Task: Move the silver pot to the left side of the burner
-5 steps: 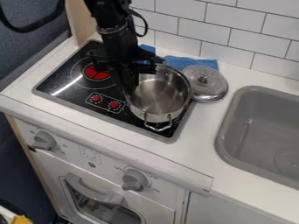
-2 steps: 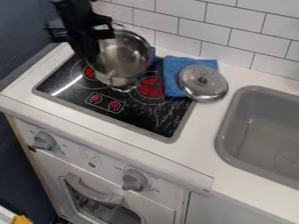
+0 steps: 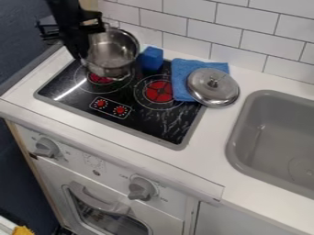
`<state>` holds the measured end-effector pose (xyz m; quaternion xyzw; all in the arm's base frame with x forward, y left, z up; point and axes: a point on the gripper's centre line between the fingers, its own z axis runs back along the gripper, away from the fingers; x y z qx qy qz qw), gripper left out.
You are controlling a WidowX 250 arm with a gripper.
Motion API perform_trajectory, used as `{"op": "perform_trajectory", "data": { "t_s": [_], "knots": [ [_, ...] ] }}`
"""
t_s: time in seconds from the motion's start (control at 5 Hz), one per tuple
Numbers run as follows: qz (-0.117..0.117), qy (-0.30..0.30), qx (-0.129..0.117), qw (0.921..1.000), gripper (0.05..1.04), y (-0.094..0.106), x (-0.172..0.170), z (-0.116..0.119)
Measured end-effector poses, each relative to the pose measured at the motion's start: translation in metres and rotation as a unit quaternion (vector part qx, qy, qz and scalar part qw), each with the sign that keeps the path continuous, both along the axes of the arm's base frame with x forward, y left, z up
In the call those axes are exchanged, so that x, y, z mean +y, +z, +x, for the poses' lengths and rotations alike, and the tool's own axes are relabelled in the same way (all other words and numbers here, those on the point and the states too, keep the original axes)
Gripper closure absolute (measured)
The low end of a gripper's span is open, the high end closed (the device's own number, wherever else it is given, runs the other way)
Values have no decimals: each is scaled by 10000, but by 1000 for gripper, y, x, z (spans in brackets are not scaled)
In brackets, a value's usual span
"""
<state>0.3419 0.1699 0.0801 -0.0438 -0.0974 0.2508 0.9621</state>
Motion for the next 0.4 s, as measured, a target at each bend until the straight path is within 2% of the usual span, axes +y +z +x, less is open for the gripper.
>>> {"op": "perform_trajectory", "data": {
  "t_s": [0.4],
  "knots": [
    [-280,622,285,9973,1011,-27,36,13]
  ]
}}
